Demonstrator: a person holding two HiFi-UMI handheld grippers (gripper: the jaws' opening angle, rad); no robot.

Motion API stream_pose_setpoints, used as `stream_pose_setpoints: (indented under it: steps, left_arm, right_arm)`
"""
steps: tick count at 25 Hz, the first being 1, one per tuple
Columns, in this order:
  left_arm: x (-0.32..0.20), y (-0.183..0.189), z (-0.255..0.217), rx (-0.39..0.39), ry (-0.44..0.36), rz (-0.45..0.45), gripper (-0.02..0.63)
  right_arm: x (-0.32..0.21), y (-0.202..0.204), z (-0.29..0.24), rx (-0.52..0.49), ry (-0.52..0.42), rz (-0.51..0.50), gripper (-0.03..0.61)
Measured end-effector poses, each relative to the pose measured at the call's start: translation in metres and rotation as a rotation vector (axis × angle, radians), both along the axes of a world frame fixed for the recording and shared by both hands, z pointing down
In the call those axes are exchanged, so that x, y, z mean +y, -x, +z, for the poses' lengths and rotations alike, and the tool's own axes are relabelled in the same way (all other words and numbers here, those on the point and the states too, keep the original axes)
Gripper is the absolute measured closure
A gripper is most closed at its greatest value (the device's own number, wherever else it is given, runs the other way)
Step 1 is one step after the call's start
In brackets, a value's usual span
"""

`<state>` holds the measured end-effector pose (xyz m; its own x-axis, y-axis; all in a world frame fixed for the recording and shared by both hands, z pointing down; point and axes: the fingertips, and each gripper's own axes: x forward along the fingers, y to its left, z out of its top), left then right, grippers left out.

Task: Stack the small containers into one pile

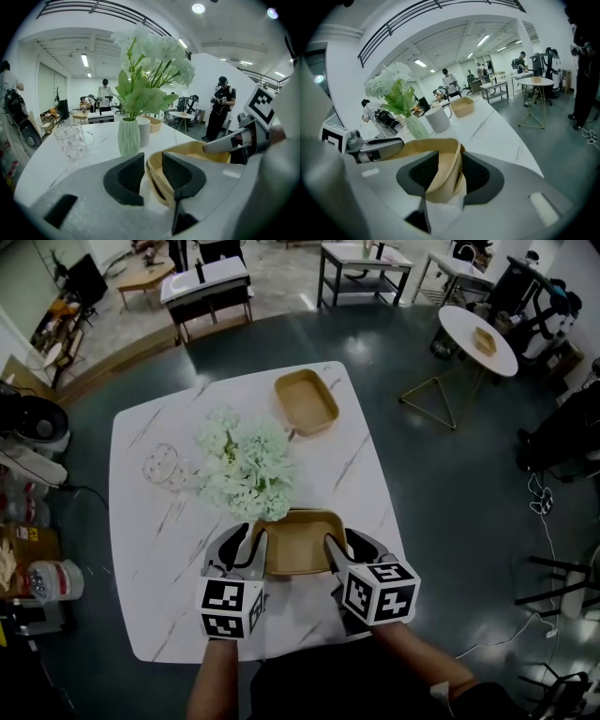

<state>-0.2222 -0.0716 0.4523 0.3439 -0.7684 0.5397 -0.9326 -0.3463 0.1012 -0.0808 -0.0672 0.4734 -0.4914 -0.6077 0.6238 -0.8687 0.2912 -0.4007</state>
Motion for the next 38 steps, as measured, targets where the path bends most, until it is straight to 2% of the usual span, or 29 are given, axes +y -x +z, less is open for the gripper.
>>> stream_pose_setpoints:
  steps: [4,10,17,22,29,33,35,38]
  left_arm:
    - [-0.001,0.002,0.001,0.024,0.005,-0.001,0.49]
    - [-0.003,0.002,0.001,0.141,0.029,-0.014,0.445]
    - [-0.003,-0.003,0.018,0.306,0.131,-0.041,0.376]
    - [-0.007,-0.004,0.033,0.328,0.185,-0.061,0.362]
    - [-0.015,-0.004,0.046,0.407,0.245,-0.102,0.365]
    - [-0.015,-0.011,0.047,0.461,0.3,-0.073,0.388]
    - [-0.012,-0.015,0.047,0.459,0.311,-0.049,0.429]
    - [-0.01,-0.013,0.047,0.407,0.294,-0.039,0.455]
  right_arm:
    - [-0.003,-0.002,-0.001,-0.025,-0.007,0.024,0.431]
    - [-0.005,-0.008,-0.004,-0.07,-0.003,0.059,0.416]
    - [-0.003,-0.004,0.015,-0.136,0.103,0.071,0.371]
    - [-0.006,-0.001,0.027,-0.133,0.141,0.066,0.365]
    - [-0.01,0.003,0.038,-0.188,0.206,0.075,0.368]
    - [-0.011,0.007,0.036,-0.237,0.243,0.065,0.394]
    - [-0.011,0.007,0.036,-0.237,0.242,0.065,0.402]
    - [-0.011,0.006,0.036,-0.217,0.221,0.062,0.41]
